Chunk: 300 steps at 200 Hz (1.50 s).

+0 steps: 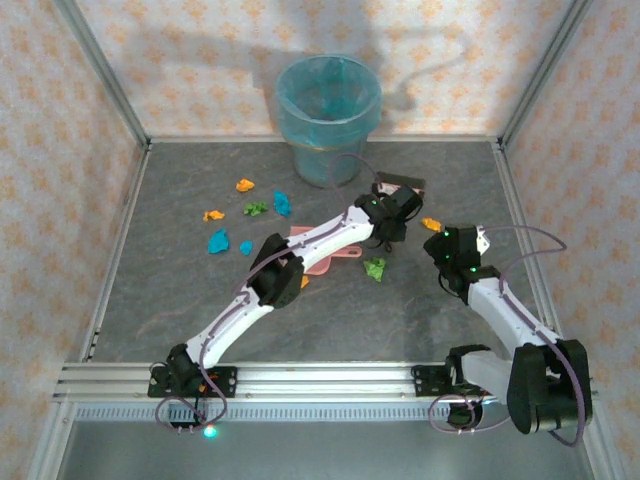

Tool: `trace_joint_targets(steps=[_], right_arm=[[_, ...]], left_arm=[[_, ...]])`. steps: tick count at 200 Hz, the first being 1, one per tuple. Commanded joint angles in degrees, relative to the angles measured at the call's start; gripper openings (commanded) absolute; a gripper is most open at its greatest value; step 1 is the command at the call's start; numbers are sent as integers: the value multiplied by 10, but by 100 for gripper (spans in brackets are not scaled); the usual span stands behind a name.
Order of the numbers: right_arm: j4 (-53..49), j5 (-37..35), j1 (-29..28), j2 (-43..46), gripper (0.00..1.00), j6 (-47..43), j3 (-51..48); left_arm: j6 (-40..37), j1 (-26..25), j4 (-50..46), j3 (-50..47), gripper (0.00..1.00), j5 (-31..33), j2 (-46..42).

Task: Sweep away the paper scraps from the table

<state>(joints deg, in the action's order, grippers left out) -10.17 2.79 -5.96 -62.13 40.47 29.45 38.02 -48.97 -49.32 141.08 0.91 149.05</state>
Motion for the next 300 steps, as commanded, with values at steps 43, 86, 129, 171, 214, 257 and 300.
trace_joint_targets(steps=[43,86,129,171,214,257,300], right_arm=[[16,4,1,-4,68,-4,-2],[15,3,1,-3,68,-3,-2],[15,3,1,-2,68,-4,-2],[17,2,1,4,68,-1,-5],[17,-1,1,6,68,1,-7],[18,-2,1,6,68,1,-8],[18,0,1,6,68,0,-8]], left_arm=[[224,-18,3,-97,8,-10,-75],[257,-37,-19,-26,27,-34,-21],[240,-37,-33,1,57,-37,-3],[173,-25,-48,40,70,4,7],[103,-12,-44,97,63,60,47],[75,-5,-24,130,61,69,86],[60,-4,7,139,57,60,105]])
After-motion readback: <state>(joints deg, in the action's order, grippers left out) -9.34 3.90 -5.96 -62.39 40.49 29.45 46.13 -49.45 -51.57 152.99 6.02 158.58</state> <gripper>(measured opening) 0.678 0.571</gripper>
